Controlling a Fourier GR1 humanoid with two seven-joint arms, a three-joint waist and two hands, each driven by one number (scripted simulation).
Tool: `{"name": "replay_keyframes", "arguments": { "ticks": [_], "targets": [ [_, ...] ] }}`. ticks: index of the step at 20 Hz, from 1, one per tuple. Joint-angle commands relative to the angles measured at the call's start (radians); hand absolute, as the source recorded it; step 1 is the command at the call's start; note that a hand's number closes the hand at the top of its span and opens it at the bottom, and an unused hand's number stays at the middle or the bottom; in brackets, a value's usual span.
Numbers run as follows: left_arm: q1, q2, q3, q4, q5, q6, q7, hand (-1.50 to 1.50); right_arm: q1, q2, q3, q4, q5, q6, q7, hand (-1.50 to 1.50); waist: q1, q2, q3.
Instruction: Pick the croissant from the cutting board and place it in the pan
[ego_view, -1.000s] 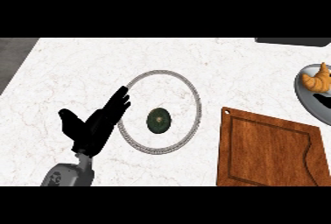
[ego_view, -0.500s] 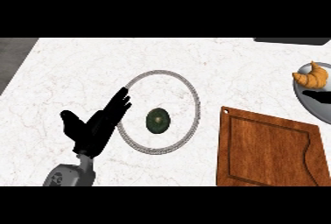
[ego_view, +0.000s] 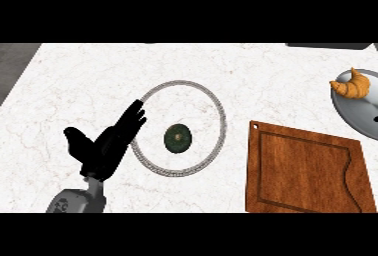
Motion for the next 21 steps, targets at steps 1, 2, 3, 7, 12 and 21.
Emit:
{"name": "replay_keyframes", "arguments": {
  "ticks": [1, 2, 3, 7, 12, 21],
  "targets": [
    [0.040, -0.001, -0.013, -0.013, -0.001, -0.013, -0.019, 0.00, 0.022, -0.053, -0.011, 0.014, -0.014, 0.163, -0.011, -1.50, 0.008, -0.002, 0.000],
    [0.014, -0.011, 0.000, 0.001, 0.003, 0.002, -0.013, 0.00, 0.044, -0.064, -0.001, 0.006, -0.005, 0.210, -0.044, -1.50, -0.007, -0.001, 0.001],
    [-0.012, -0.012, -0.001, -0.003, -0.013, 0.021, 0.005, 0.00, 0.058, -0.085, 0.000, 0.005, -0.004, 0.240, -0.054, -1.50, -0.015, 0.000, 0.002],
    [0.034, -0.024, -0.017, -0.003, -0.007, 0.009, -0.020, 0.00, 0.112, -0.089, 0.006, -0.004, -0.002, 0.317, -0.102, -1.50, -0.013, -0.003, 0.003],
    [0.034, -0.006, 0.000, -0.012, 0.007, -0.006, -0.009, 0.00, 0.129, -0.153, 0.002, -0.031, -0.015, 0.422, -0.097, -1.50, -0.022, -0.011, 0.003],
    [0.022, 0.006, 0.022, -0.015, 0.005, 0.008, 0.008, 0.00, 0.204, -0.116, 0.021, -0.081, -0.019, 0.448, -0.146, -1.50, -0.030, -0.016, 0.003]
  ]
}}
